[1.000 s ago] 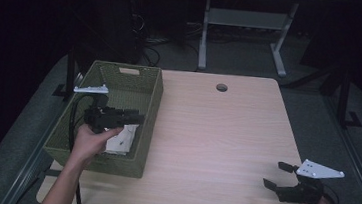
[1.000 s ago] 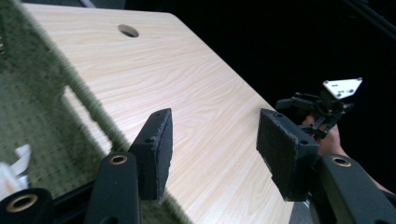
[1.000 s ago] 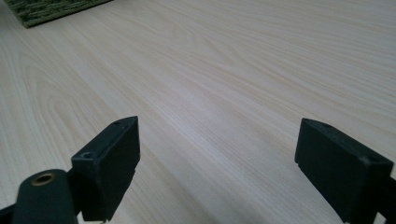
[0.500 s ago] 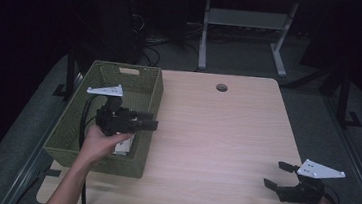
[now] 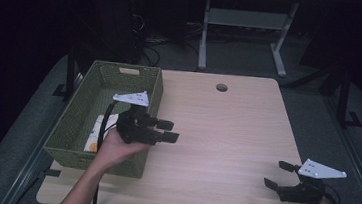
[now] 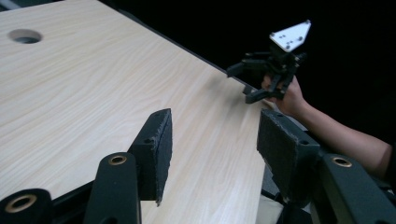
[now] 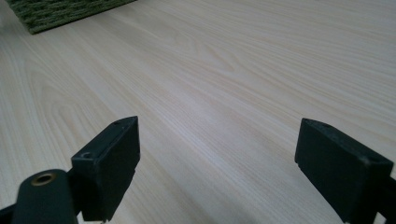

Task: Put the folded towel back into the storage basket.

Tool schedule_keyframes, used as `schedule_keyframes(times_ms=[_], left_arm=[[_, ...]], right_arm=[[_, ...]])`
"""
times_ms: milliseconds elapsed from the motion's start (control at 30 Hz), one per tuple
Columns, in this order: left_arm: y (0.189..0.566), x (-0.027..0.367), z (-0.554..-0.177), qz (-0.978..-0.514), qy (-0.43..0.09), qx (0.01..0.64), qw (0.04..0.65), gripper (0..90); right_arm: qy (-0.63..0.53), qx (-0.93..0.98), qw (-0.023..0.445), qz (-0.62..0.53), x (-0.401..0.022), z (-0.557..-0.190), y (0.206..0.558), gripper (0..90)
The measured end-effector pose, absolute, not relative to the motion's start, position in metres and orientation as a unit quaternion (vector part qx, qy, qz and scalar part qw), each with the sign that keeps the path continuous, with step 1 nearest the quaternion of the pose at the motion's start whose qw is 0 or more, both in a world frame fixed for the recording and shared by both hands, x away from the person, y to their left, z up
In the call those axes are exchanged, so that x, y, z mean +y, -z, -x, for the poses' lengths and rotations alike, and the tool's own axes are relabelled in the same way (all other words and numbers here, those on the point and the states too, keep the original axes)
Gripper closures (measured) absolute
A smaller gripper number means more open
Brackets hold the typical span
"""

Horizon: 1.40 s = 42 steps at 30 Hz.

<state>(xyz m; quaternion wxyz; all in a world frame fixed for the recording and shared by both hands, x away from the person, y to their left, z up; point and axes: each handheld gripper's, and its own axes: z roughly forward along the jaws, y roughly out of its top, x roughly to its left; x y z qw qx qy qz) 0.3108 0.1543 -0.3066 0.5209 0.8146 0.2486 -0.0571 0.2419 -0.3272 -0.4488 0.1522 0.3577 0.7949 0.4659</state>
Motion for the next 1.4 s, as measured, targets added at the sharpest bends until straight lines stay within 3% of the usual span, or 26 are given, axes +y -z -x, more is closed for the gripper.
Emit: schedule_keyframes(times_ms=[700,967,1400], left_arm=[[0.324,0.07,-0.302,-0.84,0.076,0.193,0.501,43.2],[0.354,0.035,-0.294,-0.861,0.072,0.183,0.469,42.3],[0.389,0.019,-0.285,-0.872,0.073,0.19,0.446,39.5]], right_arm=[[-0.474,0.791,0.154,-0.355,-0.329,-0.239,0.446,13.5],[-0.472,0.792,0.154,-0.354,-0.33,-0.239,0.446,13.5],[-0.474,0.788,0.158,-0.36,-0.332,-0.237,0.447,13.5]])
